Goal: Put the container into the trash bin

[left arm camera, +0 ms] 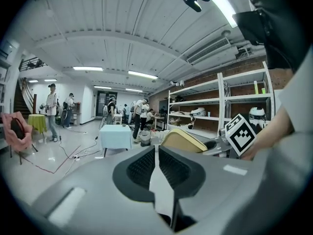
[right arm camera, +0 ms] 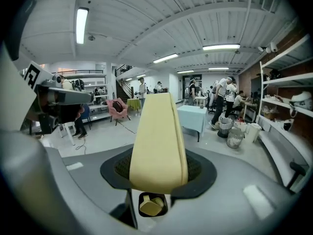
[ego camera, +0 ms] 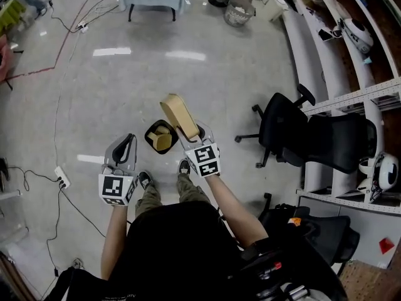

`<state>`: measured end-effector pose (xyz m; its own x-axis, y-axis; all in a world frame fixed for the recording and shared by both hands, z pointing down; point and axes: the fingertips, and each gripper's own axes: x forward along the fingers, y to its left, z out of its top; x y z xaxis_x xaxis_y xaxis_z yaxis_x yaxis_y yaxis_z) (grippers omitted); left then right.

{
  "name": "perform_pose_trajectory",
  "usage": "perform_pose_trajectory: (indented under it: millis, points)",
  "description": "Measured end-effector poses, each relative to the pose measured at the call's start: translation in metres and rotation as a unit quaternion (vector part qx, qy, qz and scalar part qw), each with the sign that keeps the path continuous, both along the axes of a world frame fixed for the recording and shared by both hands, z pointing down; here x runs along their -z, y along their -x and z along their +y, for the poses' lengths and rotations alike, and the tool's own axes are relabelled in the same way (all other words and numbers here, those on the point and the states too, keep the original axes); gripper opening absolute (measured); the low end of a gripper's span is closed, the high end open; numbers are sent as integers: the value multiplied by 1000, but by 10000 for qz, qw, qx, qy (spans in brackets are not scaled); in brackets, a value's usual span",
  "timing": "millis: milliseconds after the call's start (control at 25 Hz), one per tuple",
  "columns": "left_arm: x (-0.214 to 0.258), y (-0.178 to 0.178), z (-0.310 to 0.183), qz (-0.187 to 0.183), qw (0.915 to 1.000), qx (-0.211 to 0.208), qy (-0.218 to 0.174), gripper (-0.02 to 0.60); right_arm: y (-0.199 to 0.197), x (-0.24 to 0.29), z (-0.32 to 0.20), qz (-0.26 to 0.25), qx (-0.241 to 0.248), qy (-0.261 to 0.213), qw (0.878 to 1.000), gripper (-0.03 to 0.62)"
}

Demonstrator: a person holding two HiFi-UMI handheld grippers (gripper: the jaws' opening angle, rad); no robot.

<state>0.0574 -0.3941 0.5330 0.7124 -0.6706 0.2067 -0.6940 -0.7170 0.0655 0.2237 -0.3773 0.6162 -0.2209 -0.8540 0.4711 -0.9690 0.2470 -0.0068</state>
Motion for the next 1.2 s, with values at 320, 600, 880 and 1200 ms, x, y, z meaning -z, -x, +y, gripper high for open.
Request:
perform_pose_trajectory:
  millis: [320,600,880,1200]
  points:
    - [42,-16,10,1682,9584,-1991,1163,340,24,75,39,3750,2576,-1733,8735,195]
    - [61,-18,22,2006,9272,-2884,1301,459,80,106,54,4174,3454,-2371,8064,196]
    - [55,-7,17,2222,9279,-2686,1326,367,104,105,63,3865,3946,-2286,8016,192]
    - [44,2,18,1869,9330,-2864,1123,229,110,101,66,3739,4323,-2215,7901,190]
